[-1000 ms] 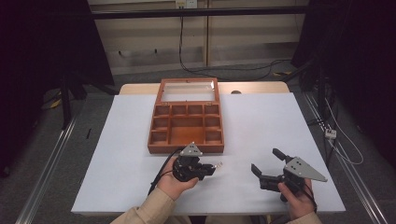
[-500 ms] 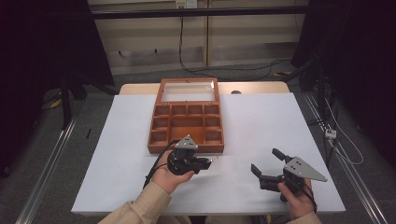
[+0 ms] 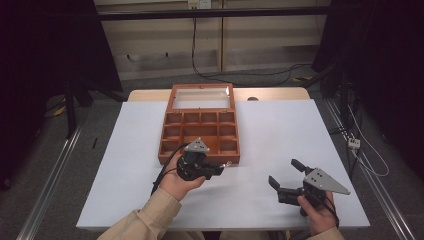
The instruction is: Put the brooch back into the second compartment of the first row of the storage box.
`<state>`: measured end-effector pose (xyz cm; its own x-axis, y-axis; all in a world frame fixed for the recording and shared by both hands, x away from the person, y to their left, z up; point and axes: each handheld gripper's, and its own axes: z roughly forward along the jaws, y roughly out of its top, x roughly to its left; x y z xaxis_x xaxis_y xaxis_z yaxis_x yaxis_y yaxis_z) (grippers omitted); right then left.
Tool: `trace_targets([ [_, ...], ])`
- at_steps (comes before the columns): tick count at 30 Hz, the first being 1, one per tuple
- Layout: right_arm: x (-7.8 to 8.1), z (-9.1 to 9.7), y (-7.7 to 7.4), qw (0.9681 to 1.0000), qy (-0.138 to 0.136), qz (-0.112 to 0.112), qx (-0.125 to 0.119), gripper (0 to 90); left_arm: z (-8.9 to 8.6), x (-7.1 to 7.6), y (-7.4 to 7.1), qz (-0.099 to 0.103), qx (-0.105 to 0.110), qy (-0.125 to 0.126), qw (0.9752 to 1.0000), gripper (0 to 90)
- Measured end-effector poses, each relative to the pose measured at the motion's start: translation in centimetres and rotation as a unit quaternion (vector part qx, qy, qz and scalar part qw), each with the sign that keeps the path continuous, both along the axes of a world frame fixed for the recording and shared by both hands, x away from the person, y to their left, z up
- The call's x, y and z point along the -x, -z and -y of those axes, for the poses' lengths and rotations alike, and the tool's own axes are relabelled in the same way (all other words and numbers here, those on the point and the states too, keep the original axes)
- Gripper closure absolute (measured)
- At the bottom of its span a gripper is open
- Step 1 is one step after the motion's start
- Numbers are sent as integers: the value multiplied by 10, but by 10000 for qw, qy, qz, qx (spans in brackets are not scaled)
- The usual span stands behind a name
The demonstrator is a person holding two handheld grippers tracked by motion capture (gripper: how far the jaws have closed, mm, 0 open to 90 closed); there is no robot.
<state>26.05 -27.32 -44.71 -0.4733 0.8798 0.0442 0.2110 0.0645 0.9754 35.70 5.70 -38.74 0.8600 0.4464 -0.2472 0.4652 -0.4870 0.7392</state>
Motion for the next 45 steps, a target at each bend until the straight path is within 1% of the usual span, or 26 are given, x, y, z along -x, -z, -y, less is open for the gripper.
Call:
trace_targets([
  [7,0,0,0,10000,-4,-2,-3,31,-2,-5,-5,-5,-16,-36,10000,800],
  [14,0,0,0,10000,-6,3,0,32,-3,-9,-8,-13,22,-51,10000,800],
  [18,0,0,0,10000,-14,7,4,32,-4,-12,-9,-56,71,-60,9999,800],
  [21,0,0,0,10000,-12,6,1,32,-6,-13,-10,-51,56,-82,9999,800],
  [33,0,0,0,10000,-14,6,11,32,-11,-23,-17,-18,7,-239,9997,800],
  [40,0,0,0,10000,-23,6,4,33,-15,-29,-19,-10,61,-353,9994,800],
  [42,0,0,0,10000,-24,9,6,33,-17,-30,-21,-5,20,-370,9993,800],
  [45,0,0,0,10000,-29,12,8,32,-18,-33,-22,32,31,-435,9990,800],
])
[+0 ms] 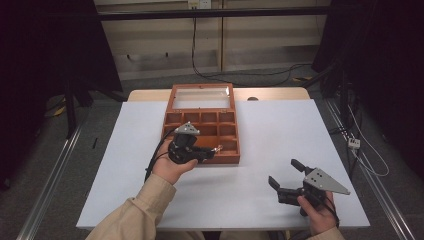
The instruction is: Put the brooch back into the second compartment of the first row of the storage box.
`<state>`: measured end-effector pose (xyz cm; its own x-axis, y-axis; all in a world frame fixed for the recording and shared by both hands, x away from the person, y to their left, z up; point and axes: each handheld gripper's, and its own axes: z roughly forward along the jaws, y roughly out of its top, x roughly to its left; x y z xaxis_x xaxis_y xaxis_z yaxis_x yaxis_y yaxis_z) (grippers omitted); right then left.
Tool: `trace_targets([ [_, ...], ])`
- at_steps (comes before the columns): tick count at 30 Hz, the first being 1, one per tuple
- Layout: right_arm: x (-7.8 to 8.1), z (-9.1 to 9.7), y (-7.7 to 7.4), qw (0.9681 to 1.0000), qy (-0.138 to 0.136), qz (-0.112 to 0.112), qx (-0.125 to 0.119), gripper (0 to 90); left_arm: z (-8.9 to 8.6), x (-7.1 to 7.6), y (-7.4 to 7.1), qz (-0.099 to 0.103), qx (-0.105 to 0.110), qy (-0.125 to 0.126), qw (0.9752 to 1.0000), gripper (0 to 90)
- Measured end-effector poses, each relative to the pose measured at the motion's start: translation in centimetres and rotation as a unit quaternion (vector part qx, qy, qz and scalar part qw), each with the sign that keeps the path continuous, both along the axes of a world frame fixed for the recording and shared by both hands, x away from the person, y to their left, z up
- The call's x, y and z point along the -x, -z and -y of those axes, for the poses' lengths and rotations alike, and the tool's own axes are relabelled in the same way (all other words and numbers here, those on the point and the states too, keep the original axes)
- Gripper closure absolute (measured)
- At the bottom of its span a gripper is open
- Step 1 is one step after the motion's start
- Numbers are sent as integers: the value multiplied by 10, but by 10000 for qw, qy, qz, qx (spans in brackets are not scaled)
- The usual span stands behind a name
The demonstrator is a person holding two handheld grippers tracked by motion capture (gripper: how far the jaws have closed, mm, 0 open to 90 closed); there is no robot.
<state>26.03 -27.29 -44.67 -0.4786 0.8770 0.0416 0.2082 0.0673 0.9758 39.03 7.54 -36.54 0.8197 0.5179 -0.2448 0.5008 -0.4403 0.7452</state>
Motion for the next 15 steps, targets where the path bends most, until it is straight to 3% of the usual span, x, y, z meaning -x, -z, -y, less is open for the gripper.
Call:
trace_targets([
  [15,0,0,0,10000,-9,7,-7,32,-6,-14,-7,26,5,-220,9998,800],
])
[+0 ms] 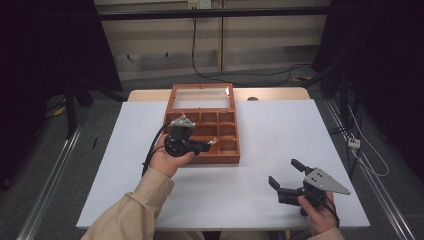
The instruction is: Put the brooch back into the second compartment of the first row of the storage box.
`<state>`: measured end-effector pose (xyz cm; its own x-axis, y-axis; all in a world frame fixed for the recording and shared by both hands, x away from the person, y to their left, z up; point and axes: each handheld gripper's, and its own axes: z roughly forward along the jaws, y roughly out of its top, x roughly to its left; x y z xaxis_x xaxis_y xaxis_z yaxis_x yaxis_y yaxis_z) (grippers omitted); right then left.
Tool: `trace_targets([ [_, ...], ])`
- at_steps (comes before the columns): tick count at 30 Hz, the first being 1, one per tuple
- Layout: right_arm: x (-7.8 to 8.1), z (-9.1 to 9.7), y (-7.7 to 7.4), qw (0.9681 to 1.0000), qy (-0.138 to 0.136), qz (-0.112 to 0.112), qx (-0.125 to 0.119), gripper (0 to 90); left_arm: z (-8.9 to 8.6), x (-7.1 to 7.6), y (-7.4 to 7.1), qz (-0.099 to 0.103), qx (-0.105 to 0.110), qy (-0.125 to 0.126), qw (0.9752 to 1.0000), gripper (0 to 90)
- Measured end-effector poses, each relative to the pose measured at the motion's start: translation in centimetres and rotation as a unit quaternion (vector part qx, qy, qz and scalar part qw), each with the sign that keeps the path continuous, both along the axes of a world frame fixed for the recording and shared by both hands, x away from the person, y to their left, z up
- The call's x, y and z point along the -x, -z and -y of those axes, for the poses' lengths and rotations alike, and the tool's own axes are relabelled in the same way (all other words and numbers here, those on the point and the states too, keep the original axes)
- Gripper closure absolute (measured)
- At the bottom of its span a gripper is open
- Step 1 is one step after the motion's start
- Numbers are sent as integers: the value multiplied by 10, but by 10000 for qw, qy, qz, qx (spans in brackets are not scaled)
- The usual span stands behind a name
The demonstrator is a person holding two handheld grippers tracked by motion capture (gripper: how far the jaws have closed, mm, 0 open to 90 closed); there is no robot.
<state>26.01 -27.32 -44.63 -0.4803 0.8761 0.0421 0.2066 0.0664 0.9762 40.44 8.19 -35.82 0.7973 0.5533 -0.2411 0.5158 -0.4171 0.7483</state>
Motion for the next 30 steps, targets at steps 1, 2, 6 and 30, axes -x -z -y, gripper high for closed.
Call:
trace_targets([
  [1,0,0,0,10000,-2,-8,1,32,0,-1,0,-3,-16,-12,10000,800],
  [2,0,0,0,10000,-2,-8,1,32,0,-2,-1,-8,-19,-23,10000,800],
  [6,0,0,0,10000,-7,-1,-1,32,-1,-5,-2,-3,-30,-79,10000,800],
  [30,0,0,0,10000,-27,-18,-14,32,-9,-23,-8,8,-102,-333,9994,800],
])
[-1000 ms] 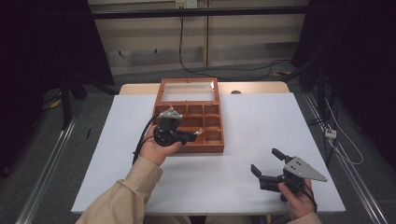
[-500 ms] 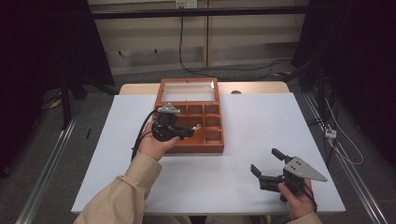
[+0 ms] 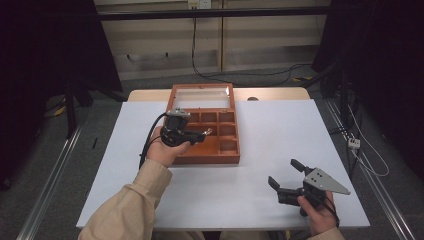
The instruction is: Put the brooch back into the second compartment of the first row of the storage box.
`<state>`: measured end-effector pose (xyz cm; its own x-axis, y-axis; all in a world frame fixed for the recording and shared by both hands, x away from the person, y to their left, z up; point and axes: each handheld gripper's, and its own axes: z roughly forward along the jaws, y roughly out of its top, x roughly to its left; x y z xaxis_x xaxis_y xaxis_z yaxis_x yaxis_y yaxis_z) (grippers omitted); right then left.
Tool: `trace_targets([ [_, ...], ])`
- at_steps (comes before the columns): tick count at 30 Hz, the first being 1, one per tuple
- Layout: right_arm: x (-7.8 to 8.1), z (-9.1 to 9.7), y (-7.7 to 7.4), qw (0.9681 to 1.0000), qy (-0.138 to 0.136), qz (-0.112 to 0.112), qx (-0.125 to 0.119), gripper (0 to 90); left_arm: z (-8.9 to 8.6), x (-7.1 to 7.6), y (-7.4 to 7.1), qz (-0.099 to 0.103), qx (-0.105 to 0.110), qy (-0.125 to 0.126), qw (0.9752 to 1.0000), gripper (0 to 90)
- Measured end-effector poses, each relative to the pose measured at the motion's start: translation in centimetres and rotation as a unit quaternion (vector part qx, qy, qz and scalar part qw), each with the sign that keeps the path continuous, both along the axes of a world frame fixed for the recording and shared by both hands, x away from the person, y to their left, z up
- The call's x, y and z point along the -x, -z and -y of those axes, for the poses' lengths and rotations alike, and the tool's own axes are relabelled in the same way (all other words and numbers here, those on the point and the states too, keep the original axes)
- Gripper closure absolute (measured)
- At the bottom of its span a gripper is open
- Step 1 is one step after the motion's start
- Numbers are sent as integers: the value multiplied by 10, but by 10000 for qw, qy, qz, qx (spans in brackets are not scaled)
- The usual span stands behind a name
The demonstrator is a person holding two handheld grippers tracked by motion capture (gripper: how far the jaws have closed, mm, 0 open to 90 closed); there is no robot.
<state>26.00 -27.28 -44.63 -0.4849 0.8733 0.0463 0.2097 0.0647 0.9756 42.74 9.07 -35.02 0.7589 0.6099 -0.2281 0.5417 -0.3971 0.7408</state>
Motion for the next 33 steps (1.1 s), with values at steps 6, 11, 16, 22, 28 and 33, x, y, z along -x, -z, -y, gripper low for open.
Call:
trace_targets([
  [6,0,0,0,10000,2,3,-2,32,-3,-4,-3,17,-20,-75,10000,800],
  [11,0,0,0,10000,2,10,-9,32,-5,-9,-3,-22,6,-179,9998,800],
  [16,0,0,0,10000,-2,8,-13,33,-7,-13,-1,-24,-31,-222,9997,800],
  [22,0,0,0,10000,-1,12,-11,32,-8,-17,-2,-36,-10,-302,9995,800],
  [28,0,0,0,10000,-7,2,-9,32,-10,-21,-3,-40,-2,-386,9992,800],
  [33,0,0,0,10000,-14,2,-14,32,-12,-25,-4,-26,-23,-453,9990,800],
])
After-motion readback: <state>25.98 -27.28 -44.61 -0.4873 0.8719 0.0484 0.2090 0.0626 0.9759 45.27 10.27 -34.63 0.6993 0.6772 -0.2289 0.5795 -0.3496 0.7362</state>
